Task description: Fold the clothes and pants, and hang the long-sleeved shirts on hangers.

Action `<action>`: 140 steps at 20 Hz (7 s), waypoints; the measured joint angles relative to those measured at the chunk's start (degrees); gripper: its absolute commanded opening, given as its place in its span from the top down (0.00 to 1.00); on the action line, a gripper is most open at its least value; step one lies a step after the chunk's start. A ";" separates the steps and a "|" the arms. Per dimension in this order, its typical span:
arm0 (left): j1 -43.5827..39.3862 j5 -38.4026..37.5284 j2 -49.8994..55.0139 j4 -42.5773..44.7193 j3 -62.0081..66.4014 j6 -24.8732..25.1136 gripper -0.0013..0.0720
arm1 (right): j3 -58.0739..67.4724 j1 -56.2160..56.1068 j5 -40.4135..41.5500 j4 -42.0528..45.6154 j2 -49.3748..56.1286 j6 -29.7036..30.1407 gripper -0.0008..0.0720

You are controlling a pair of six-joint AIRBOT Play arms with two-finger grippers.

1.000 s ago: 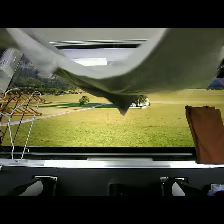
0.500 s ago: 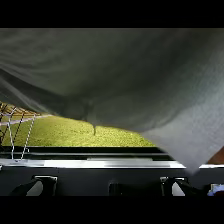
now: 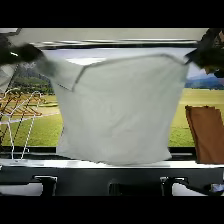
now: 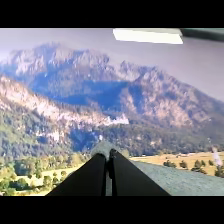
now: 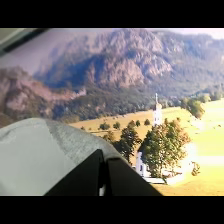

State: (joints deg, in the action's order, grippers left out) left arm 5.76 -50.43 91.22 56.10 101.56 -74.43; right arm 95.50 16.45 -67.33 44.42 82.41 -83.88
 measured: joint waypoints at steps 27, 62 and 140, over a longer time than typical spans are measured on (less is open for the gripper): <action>14.12 -26.80 5.27 -6.29 -6.73 -3.85 0.06 | -23.32 17.86 -18.56 4.85 2.71 11.93 0.32; 25.22 -22.29 -16.74 -6.27 -63.08 9.90 0.06 | -61.22 21.49 -4.37 5.95 -5.05 23.93 0.94; 4.09 -20.04 25.35 5.51 10.78 0.94 0.96 | 14.60 -8.04 -8.70 23.32 30.86 -5.22 0.94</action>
State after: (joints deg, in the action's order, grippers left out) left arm 9.85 -70.48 116.57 61.60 112.33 -73.49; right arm 110.10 8.40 -76.03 67.75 113.27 -89.10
